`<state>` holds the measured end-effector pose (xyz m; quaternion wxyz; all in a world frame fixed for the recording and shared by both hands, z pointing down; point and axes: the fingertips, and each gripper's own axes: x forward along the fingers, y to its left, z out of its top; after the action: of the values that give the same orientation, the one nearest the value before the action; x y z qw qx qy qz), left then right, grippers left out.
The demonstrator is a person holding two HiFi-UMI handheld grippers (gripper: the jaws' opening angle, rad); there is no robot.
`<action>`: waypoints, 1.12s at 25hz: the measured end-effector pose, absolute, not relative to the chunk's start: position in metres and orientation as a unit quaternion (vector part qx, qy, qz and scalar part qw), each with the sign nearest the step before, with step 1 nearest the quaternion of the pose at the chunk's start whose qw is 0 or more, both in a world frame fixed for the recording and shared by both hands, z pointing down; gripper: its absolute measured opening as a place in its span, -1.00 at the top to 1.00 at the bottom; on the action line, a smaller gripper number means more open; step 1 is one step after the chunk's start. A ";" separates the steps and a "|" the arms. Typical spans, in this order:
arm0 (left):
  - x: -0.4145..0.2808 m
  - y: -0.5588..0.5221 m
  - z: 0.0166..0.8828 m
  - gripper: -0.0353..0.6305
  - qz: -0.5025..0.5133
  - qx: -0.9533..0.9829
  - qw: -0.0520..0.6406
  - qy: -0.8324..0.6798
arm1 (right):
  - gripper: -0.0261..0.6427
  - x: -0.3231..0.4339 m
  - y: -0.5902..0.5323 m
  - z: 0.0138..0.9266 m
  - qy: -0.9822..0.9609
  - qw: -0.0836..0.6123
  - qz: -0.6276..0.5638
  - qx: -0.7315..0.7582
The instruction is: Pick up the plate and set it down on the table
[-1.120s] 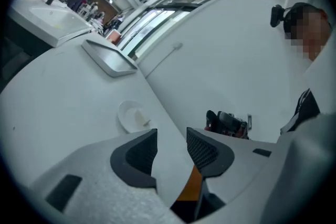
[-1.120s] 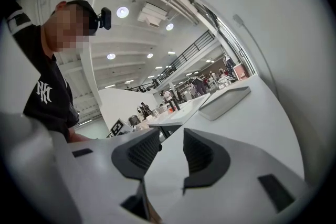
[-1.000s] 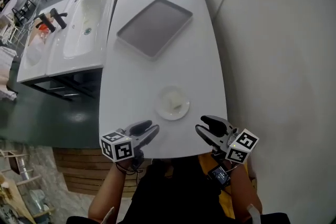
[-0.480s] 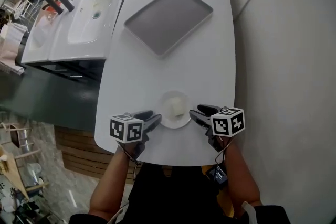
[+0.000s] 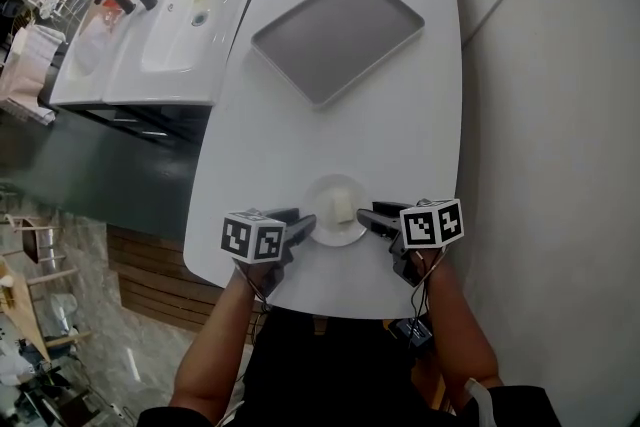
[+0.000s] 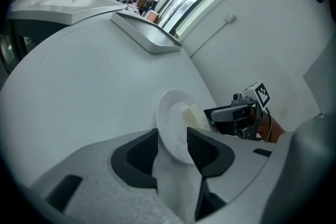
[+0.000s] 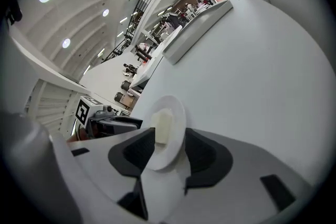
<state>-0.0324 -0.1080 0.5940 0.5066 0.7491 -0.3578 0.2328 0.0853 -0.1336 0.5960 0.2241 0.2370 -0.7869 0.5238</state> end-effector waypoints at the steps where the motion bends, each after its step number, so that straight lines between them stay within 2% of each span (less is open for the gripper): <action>1: -0.032 -0.108 0.594 0.42 0.232 0.749 0.507 -0.358 | 0.42 0.083 -0.134 0.595 -0.785 0.219 0.528 0.236; 9: -0.034 -0.095 0.591 0.42 0.216 0.749 0.522 -0.347 | 0.47 0.083 -0.125 0.596 -0.770 0.196 0.557 0.243; 13: -0.038 -0.085 0.582 0.42 0.209 0.753 0.526 -0.336 | 0.81 0.085 -0.119 0.587 -0.762 0.158 0.579 0.243; 18: -0.042 -0.063 0.566 0.42 0.201 0.764 0.524 -0.318 | 0.86 0.082 -0.097 0.578 -0.755 0.137 0.593 0.244; 21: -0.050 -0.041 0.553 0.43 0.188 0.780 0.513 -0.306 | 0.87 0.074 -0.072 0.557 -0.750 0.086 0.617 0.223; 24: -0.064 -0.014 0.538 0.43 0.173 0.792 0.505 -0.297 | 0.89 0.060 -0.040 0.519 -0.747 0.004 0.638 0.187; 28: -0.078 0.031 0.522 0.44 0.145 0.792 0.534 -0.257 | 0.89 0.039 0.013 0.483 -0.740 -0.066 0.647 0.172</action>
<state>-0.0780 0.0315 0.5224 0.5342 0.7923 -0.2568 0.1449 0.0389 0.0129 0.4831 -0.0664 0.1715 -0.7400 0.6469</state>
